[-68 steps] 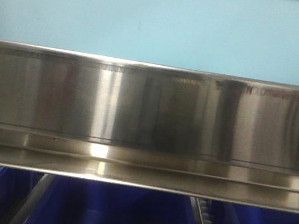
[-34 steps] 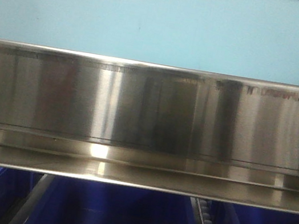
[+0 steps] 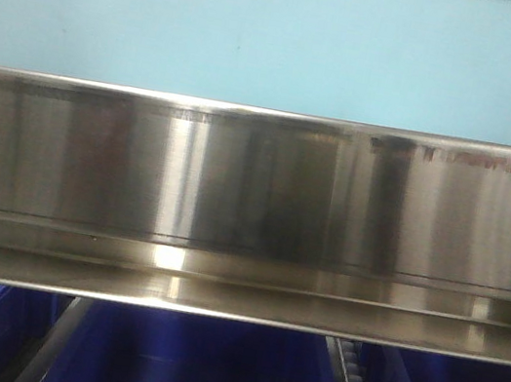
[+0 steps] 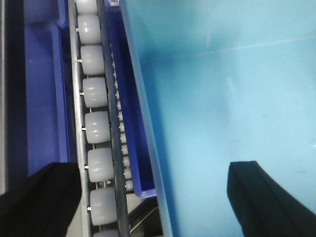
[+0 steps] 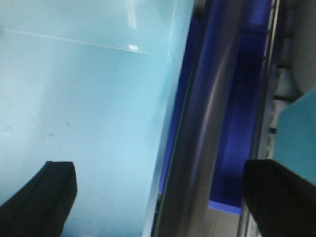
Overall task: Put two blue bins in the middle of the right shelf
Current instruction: 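Close both grippers on the light-blue bin's side walls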
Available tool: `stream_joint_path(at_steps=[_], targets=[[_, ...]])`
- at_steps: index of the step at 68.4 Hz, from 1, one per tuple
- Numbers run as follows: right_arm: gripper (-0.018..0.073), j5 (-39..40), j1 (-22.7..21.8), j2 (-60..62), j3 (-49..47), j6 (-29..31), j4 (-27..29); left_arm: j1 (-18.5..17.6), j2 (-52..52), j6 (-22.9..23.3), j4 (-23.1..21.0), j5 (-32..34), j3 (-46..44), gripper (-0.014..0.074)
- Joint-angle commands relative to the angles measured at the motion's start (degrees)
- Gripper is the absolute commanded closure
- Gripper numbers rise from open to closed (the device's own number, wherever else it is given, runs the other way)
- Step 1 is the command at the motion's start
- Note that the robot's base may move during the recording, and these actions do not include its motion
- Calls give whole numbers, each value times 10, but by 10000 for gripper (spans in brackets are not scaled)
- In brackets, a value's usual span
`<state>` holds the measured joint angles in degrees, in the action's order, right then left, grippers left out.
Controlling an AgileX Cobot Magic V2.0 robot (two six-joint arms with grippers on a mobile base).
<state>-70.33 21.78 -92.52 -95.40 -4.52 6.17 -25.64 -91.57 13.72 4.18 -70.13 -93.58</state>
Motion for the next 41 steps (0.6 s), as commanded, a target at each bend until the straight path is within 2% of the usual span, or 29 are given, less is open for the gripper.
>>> stream_joint_path(at_steps=[1, 17, 23, 26, 31, 41], targets=[[1, 4, 0, -14, -5, -2, -1, -2, -14, 5, 0, 2, -6, 99], [2, 9, 1, -45, -5, -2, 0, -2, -49, 5, -2, 2, -6, 99], [62, 9, 1, -51, -5, -2, 0, -2, -51, 5, -3, 2, -6, 106], [122, 9, 2, -53, -5, -2, 0, -2, -52, 5, -3, 2, -6, 124], [260, 9, 2, -58, -4, -2, 0, -2, -54, 5, -3, 2, -6, 211], [618, 8, 2, -63, -4, -2, 2, -2, -54, 5, -3, 2, -6, 539]])
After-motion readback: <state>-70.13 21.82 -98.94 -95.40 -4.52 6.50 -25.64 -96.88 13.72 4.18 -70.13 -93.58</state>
